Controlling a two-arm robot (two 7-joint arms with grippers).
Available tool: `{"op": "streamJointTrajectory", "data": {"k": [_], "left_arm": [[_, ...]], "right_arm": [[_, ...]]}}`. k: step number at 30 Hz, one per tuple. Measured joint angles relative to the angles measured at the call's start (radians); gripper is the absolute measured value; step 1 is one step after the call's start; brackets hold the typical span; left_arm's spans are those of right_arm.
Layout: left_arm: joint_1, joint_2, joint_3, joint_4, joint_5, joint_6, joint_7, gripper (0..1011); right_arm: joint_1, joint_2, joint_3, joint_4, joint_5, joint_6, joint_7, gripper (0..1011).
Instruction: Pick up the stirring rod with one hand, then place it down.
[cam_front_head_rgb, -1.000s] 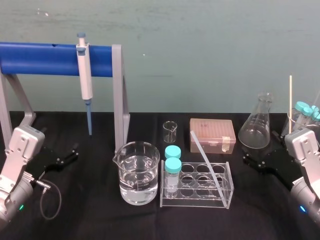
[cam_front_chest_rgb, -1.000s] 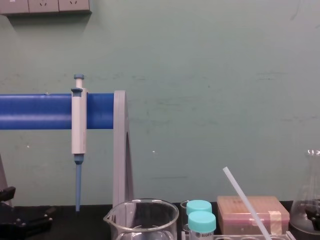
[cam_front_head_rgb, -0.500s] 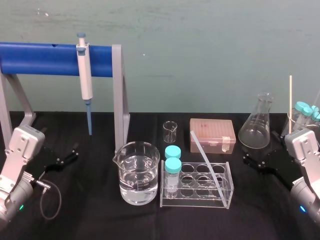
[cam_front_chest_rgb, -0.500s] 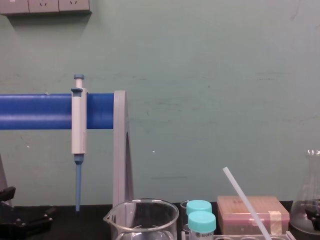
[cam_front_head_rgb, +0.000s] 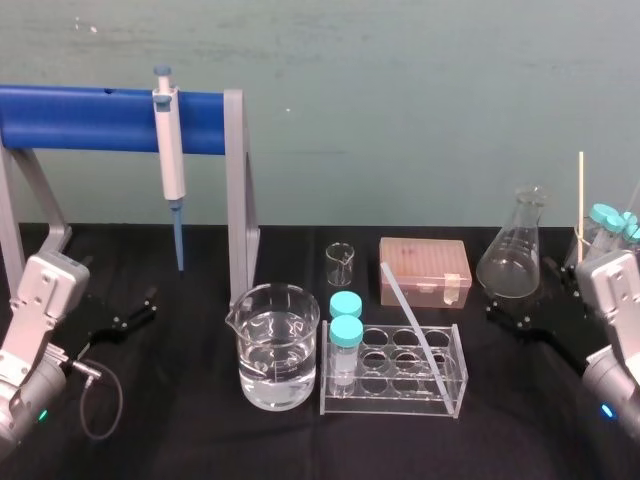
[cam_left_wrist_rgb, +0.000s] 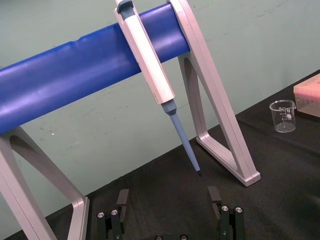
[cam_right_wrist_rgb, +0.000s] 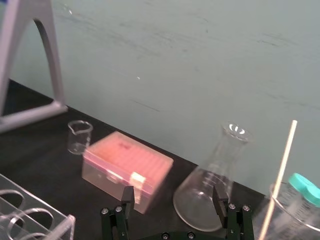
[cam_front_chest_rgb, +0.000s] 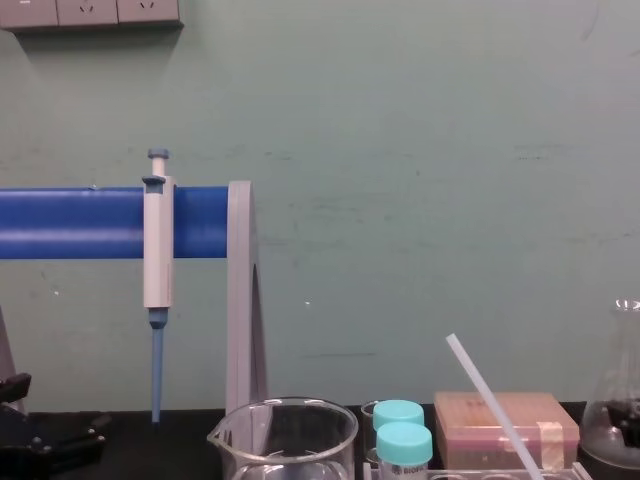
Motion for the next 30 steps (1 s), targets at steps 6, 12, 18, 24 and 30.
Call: {"op": "streamJointTrajectory", "data": {"k": [6, 12, 18, 24, 30], "left_arm": [[0.0, 0.0, 0.0, 0.0, 0.0, 0.0, 0.0, 1000], [0.0, 0.0, 0.0, 0.0, 0.0, 0.0, 0.0, 1000], [0.0, 0.0, 0.0, 0.0, 0.0, 0.0, 0.0, 1000], [0.0, 0.0, 0.0, 0.0, 0.0, 0.0, 0.0, 1000], [0.0, 0.0, 0.0, 0.0, 0.0, 0.0, 0.0, 1000]], "right_arm": [[-0.011, 0.029, 0.047, -0.051, 0.1, 0.033, 0.12, 1003], [-0.055, 0.102, 0.11, -0.155, 0.24, 0.113, 0.276, 1003], [-0.095, 0.141, 0.155, -0.242, 0.349, 0.197, 0.384, 1003], [-0.083, 0.132, 0.128, -0.269, 0.355, 0.234, 0.455, 1003], [-0.032, 0.11, 0.071, -0.246, 0.312, 0.253, 0.499, 1003]]}}
